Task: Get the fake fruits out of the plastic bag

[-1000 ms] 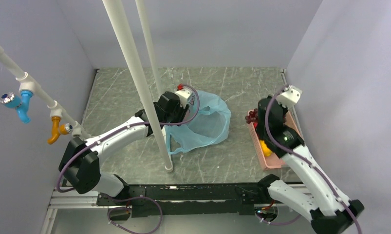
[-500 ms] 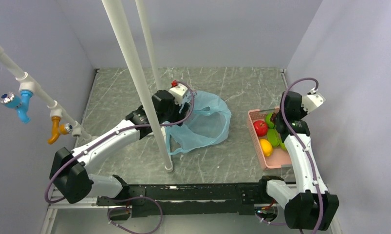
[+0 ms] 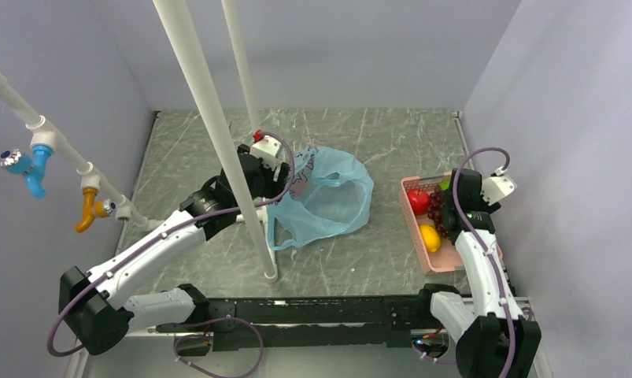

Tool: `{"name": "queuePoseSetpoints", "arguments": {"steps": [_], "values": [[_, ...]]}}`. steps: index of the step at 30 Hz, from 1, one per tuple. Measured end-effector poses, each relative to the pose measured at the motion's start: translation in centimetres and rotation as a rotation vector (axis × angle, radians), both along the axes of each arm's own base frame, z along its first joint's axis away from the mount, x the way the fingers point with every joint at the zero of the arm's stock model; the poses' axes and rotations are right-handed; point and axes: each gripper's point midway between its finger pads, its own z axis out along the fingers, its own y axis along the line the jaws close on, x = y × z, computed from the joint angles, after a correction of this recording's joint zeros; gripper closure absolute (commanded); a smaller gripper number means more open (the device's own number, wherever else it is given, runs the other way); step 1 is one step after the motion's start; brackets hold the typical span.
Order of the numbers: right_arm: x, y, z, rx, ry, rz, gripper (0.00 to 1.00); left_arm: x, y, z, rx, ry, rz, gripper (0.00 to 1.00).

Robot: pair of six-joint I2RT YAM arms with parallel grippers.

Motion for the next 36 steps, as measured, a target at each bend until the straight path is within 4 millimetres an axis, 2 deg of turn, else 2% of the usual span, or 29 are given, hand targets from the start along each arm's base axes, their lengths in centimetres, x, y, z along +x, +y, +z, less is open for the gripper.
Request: {"name": "queuePoseSetpoints", "arguments": {"steps": [6, 13, 17, 21, 22, 24, 26, 28, 32, 36], "values": [[0.1, 1.2, 2.8, -0.001, -0.088, 0.097, 0.18, -0.2, 1.5, 1.6, -0.025, -0.063, 0.056, 0.16], [2.0, 4.7, 6.5, 0.016, -0.154, 0.324, 0.15, -0.4, 1.5, 2.0, -0.043, -0.080, 0.047, 0.19], [3.6, 8.7, 8.0, 0.013, -0.157, 0.498, 0.15, 0.0, 1.3, 1.0, -0.037, -0.053, 0.054, 0.19], [4.3, 14.3, 8.3, 0.020, -0.136, 0.692, 0.14, 0.9, 1.6, -0.5, -0.030, 0.011, 0.084, 0.19], [4.3, 15.8, 8.3, 0.021, -0.131, 0.740, 0.14, 1.3, 1.8, -0.8, -0.031, 0.030, 0.097, 0.18], [3.8, 18.4, 8.1, 0.027, -0.123, 0.826, 0.02, 2.1, 2.6, -1.2, -0.050, 0.058, 0.131, 0.17], [3.1, 20.9, 8.1, 0.038, -0.122, 0.912, 0.00, 2.5, 3.8, -1.3, -0.074, 0.076, 0.169, 0.16], [2.6, 22.4, 8.1, 0.049, -0.121, 0.971, 0.00, 2.4, 5.0, -0.8, -0.098, 0.068, 0.200, 0.16], [1.3, 24.5, 8.1, 0.058, -0.115, 1.068, 0.00, 0.9, 6.8, 1.7, -0.182, 0.039, 0.231, 0.16], [0.0, 24.7, 9.1, 0.050, -0.130, 1.118, 0.00, -0.9, 9.6, 3.4, -0.278, 0.020, 0.302, 0.16]]}}
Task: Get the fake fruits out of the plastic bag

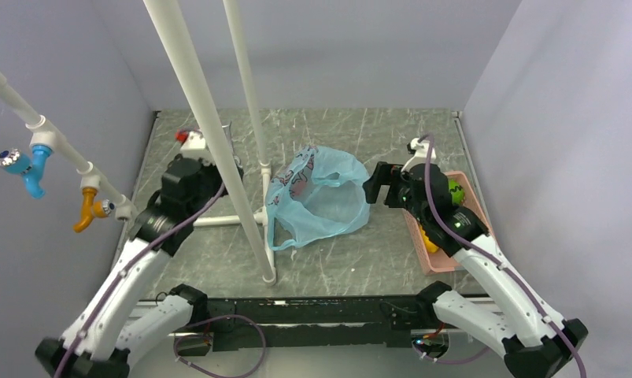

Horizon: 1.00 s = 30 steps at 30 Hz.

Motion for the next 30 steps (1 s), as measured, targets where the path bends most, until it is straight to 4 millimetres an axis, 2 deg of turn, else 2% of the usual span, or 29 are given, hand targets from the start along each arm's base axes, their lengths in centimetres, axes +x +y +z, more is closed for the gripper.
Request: {"name": "queuePoseSetpoints", "arguments": {"steps": [2, 6, 13, 17, 19, 23, 25, 30], "values": [[-0.5, -0.3, 1.0, 0.001, -0.019, 0.007, 0.00, -1.9, 1.4, 0.3, -0.044, -0.021, 0.030, 0.15], [-1.6, -1.1, 3.6, 0.008, -0.077, 0.017, 0.00, -6.5, 2.6, 1.6, -0.130, -0.082, 0.015, 0.15], [-4.4, -3.7, 8.3, 0.032, -0.201, -0.012, 0.00, -15.4, 3.8, 9.1, -0.309, -0.342, -0.115, 0.14], [-6.5, -5.8, 11.8, 0.060, -0.310, -0.049, 0.00, -19.2, 4.6, 12.1, -0.350, -0.434, -0.165, 0.13], [-7.9, -7.2, 13.9, 0.088, -0.380, -0.076, 0.00, -20.4, 5.0, 12.8, -0.359, -0.454, -0.169, 0.13], [-9.9, -9.1, 16.6, 0.133, -0.465, -0.120, 0.00, -21.7, 5.5, 13.1, -0.387, -0.472, -0.172, 0.13], [-10.3, -9.6, 17.1, 0.141, -0.481, -0.133, 0.00, -22.0, 5.5, 13.1, -0.399, -0.473, -0.173, 0.13], [-10.6, -10.1, 16.7, 0.132, -0.474, -0.147, 0.00, -22.2, 5.7, 12.8, -0.426, -0.460, -0.162, 0.13]]}}
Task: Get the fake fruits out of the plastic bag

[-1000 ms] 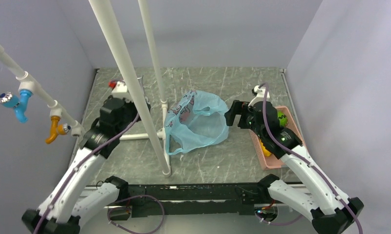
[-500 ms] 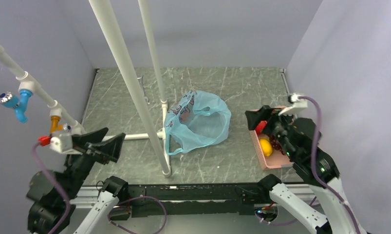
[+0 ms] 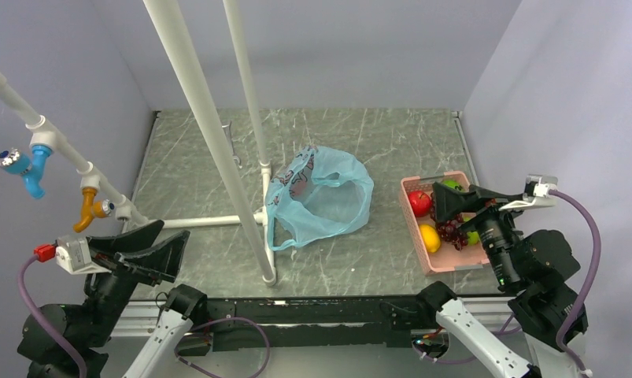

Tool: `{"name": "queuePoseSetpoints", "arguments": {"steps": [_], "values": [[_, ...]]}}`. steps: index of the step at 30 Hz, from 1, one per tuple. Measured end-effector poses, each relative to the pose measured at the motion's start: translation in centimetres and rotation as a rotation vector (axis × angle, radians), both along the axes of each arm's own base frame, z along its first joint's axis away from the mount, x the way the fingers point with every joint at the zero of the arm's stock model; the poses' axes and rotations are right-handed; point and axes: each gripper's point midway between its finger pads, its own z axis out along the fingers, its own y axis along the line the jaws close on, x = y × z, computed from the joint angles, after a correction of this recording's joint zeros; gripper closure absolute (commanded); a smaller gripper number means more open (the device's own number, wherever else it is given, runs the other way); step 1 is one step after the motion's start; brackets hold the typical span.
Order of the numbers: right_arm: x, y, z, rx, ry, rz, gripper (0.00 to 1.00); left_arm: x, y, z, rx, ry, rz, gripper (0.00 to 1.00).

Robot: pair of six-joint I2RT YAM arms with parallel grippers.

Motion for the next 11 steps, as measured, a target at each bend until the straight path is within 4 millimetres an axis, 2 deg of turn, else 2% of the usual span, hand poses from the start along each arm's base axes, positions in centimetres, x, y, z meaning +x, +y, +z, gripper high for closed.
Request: {"name": "queuePoseSetpoints", "arguments": {"steps": [11], "values": [[-1.03, -0.67, -0.05, 0.008, -0.023, -0.002, 0.00, 0.08, -0.02, -0.42, -0.033, 0.034, 0.000, 0.13]]}}
